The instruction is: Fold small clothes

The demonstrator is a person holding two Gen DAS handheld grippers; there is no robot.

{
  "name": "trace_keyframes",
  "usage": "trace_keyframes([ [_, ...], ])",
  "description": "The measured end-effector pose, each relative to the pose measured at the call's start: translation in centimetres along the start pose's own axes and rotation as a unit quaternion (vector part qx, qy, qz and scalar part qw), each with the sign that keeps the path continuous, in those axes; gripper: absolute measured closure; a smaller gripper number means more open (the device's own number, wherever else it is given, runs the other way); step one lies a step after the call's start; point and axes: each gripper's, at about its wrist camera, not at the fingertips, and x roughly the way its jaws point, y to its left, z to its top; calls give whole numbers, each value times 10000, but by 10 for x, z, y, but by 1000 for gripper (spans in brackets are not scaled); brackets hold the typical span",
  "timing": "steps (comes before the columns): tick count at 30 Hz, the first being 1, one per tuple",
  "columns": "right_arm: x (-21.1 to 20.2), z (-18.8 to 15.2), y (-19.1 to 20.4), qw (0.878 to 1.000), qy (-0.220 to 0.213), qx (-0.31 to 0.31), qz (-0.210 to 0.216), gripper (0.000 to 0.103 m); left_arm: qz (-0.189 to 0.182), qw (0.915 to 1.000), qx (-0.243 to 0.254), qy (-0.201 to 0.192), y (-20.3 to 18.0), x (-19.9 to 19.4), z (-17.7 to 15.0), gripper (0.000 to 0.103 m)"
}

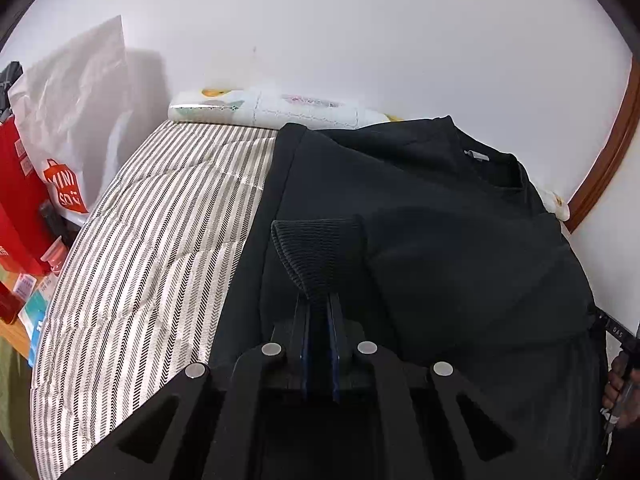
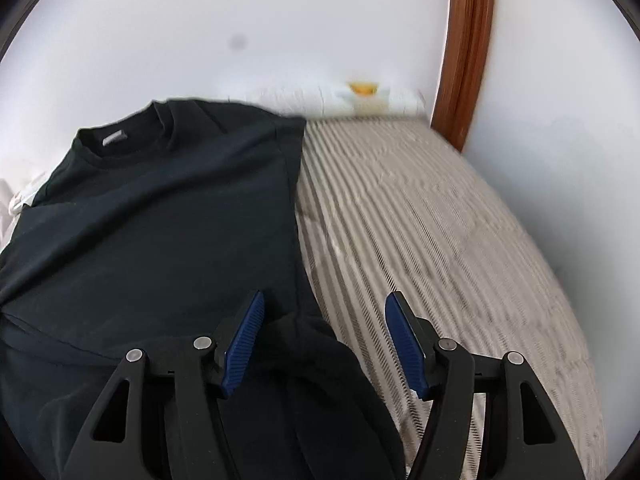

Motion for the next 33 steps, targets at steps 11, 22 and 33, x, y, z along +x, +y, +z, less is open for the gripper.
trace_keyframes([
  [11, -53, -7, -13, 9997, -157, -1, 172, 41, 229, 9991, 309, -148, -18, -39, -10, 92],
  [22, -148, -43, -24, 9981, -576, 132, 201, 15, 69, 9985, 447, -305, -43, -124, -50, 92],
  [33, -203, -94, -41, 9934, -964, 199, 591, 14, 67, 9977, 588, -331, -47, -177, -108, 90],
])
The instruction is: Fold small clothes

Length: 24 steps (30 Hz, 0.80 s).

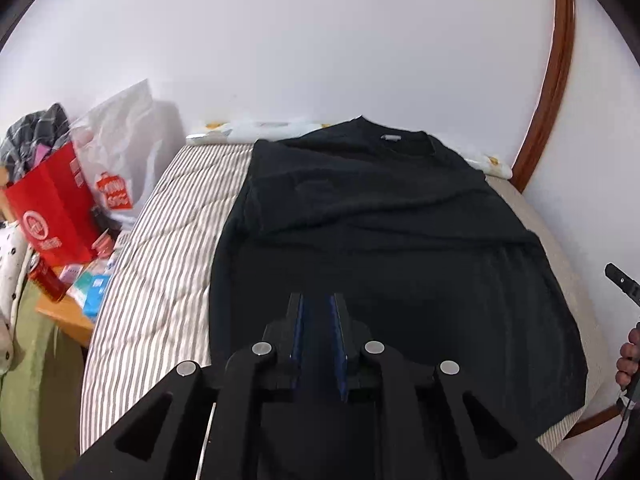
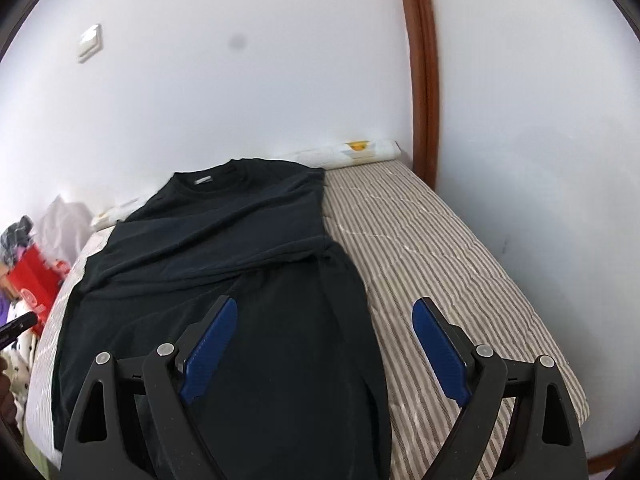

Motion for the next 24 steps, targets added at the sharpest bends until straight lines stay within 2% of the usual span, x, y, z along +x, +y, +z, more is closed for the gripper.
trace_keyframes([
  [2, -4, -10, -4, 9995, -163, -17, -262, 14, 21, 10000, -72, 41, 7, -4, -12, 84],
  [3, -4, -16, -8, 9993, -154, 19, -343, 14, 28, 9999, -113, 74, 11, -6, -19, 74],
  [4, -3, -21, -10, 9992, -69, 17, -389, 14, 61, 9998, -139, 89, 14, -7, -24, 64],
  [6, 5, -32, -12, 9975, 250, -197, -628, 15, 103, 9997, -197, 72, 21, -9, -35, 56],
  [10, 18, -56, -22, 9957, 430, -167, -802, 15, 121, 9992, -251, 300, 33, -3, -57, 56],
  [16, 44, -81, -37, 9947, 811, 104, -628, 16, 185, 9977, -375, 540, 46, 13, -81, 56],
  [22, 65, -95, -40, 9924, 1161, 104, -387, 31, 23, 9964, -521, 675, 54, 29, -87, 56],
  [23, 68, -96, -39, 9921, 1199, 112, -351, 37, 3, 9963, -561, 659, 55, 32, -88, 56],
  [24, 71, -98, -37, 9918, 1227, 111, -333, 38, 11, 9969, -544, 569, 54, 32, -87, 56],
])
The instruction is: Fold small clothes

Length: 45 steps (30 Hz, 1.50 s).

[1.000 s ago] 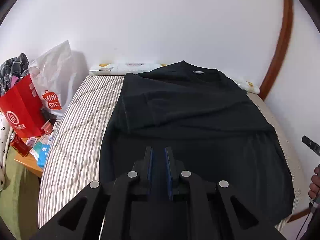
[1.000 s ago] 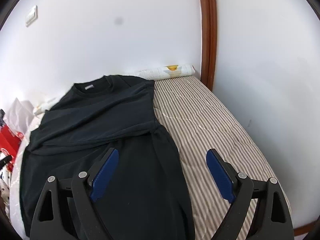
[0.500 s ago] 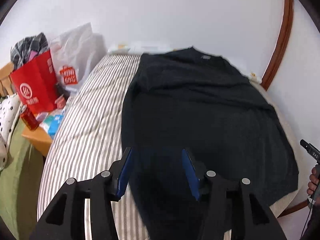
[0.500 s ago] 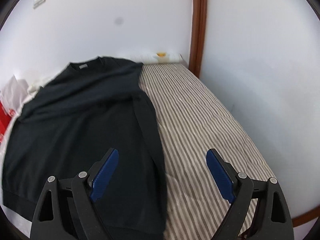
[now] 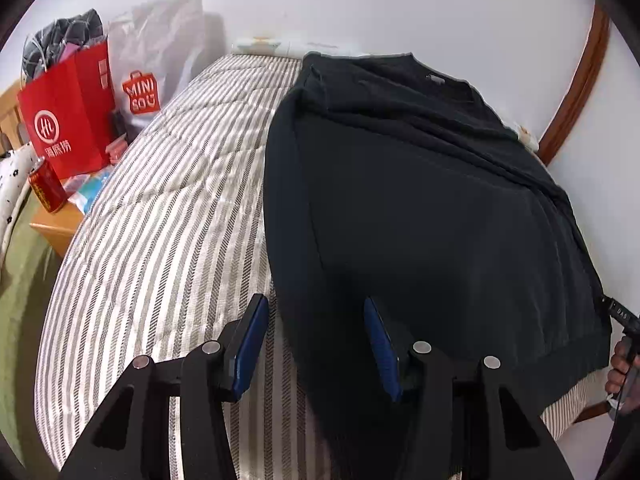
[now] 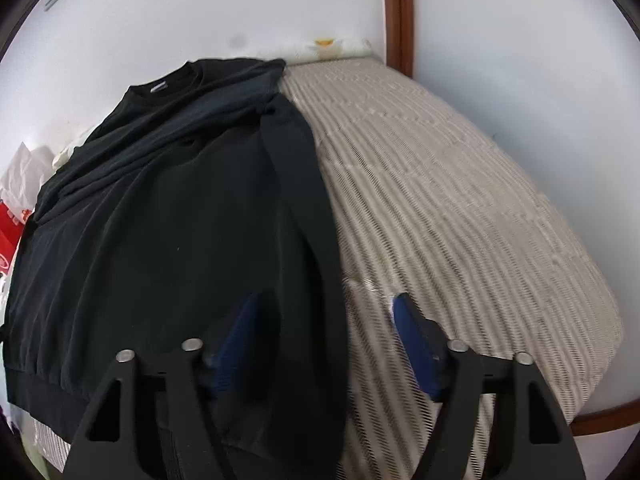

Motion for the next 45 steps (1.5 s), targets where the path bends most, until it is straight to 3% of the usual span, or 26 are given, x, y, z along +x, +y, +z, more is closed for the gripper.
trace_keyframes([
  [4, 2, -1, 12, 9995, -171, -219, -145, 42, 205, 9995, 242, -40, -13, 7, 2, 57],
  [6, 4, 1, 17, 9994, -191, -282, -95, 51, 347, 9987, 373, -40, -20, 9, 2, 59],
  [8, 6, 5, 22, 9991, -202, -368, -19, 61, 464, 9979, 441, -50, -26, 11, 4, 69],
  [10, 8, 7, 27, 9989, -244, -390, 34, 72, 516, 9983, 253, 6, -26, 12, 9, 90],
  [12, 9, 9, 29, 9987, -255, -403, 194, 91, 435, 9990, 75, 108, -25, 13, 13, 95],
  [16, 3, 13, 27, 9987, -251, -212, 384, 94, 397, 9992, 13, 23, -24, 2, 13, 96],
  [22, -34, 12, 8, 9952, -555, -40, 801, 94, -90, 9997, -60, -235, -16, -38, 9, 96],
  [32, -99, -3, 1, 9904, -965, -338, 932, 94, -706, 9960, -96, -535, -6, -102, -4, 96],
  [37, -114, 2, 1, 9868, -1069, -180, 1205, 94, -794, 9940, 7, -747, -10, -111, 9, 96],
  [45, -112, 54, 16, 9819, -1256, -9, 1416, 94, -807, 9888, -85, -1253, -14, -108, 53, 96],
])
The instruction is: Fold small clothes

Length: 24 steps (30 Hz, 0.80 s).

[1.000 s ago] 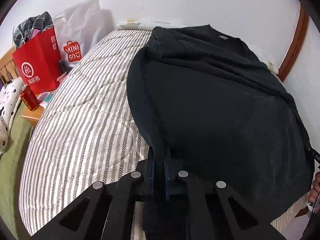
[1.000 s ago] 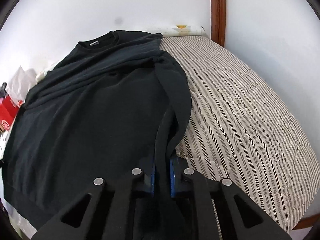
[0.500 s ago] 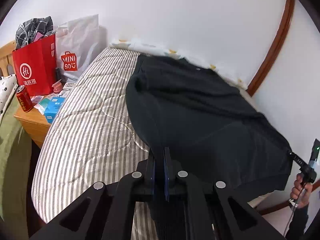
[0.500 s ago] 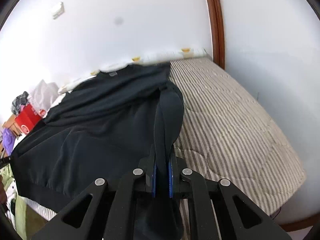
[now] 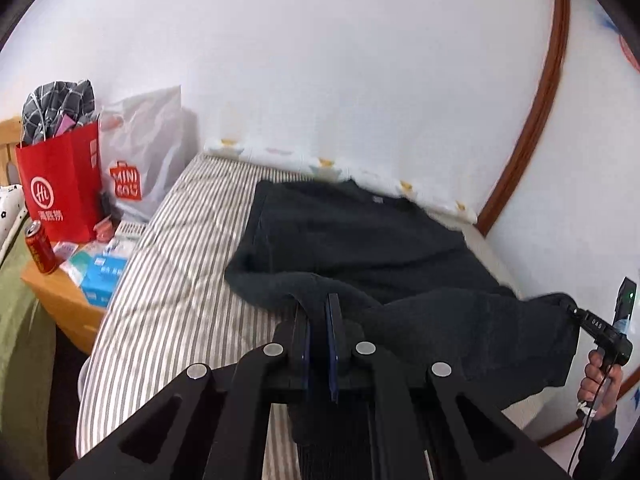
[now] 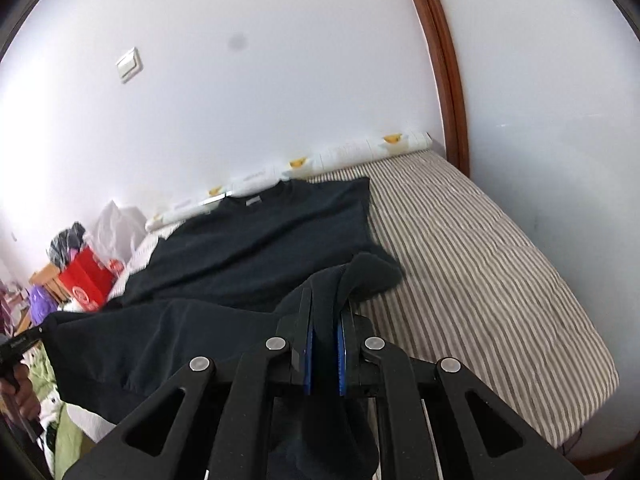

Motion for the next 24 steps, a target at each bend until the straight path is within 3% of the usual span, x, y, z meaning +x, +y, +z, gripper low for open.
trace_keyframes([
  [7, 39, 51, 10, 10000, -10, 22, 25, 94, 256, 9996, -116, -54, 0, 42, 39, 96],
  [10, 64, 66, 15, 10000, 64, 8, -25, 94, 593, 9982, 39, -55, -2, 66, 53, 96],
  [18, 128, 86, 15, 9997, 163, 134, -83, 94, 966, 9952, 95, 116, 6, 130, 79, 96],
  [24, 182, 83, 2, 9986, 362, 362, -117, 94, 1287, 9907, 119, 433, 14, 176, 80, 96],
])
